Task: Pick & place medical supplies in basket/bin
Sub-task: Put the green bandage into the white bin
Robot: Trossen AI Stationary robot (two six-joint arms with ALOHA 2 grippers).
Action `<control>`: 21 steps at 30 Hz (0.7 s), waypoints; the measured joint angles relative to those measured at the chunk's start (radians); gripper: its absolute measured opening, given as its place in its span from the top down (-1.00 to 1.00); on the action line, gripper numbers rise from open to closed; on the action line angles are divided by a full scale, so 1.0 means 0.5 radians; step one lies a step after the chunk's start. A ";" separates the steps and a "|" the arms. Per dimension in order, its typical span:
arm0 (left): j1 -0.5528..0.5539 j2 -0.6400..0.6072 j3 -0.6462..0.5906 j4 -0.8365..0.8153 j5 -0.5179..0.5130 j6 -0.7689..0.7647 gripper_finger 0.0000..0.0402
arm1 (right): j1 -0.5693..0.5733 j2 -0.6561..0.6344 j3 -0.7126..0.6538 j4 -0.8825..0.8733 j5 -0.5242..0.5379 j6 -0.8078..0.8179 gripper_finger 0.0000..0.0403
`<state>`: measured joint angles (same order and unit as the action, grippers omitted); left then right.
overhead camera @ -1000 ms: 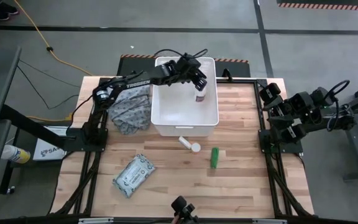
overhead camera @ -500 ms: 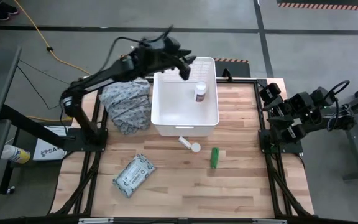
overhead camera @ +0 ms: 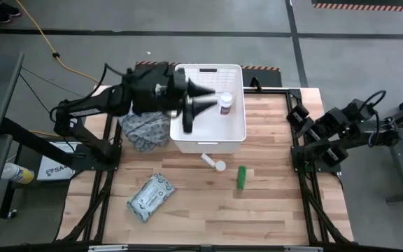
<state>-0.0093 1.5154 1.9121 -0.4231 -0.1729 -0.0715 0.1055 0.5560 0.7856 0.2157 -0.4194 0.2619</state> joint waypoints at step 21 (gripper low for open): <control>-0.536 0.001 0.000 -0.440 -0.009 -0.161 0.03 | 0.393 0.290 0.000 -1.590 0.070 0.233 0.31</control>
<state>-0.2773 1.5157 1.9121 -0.6430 -0.1774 -0.1520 0.3018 0.7011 0.7856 -0.5792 -0.3844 0.3782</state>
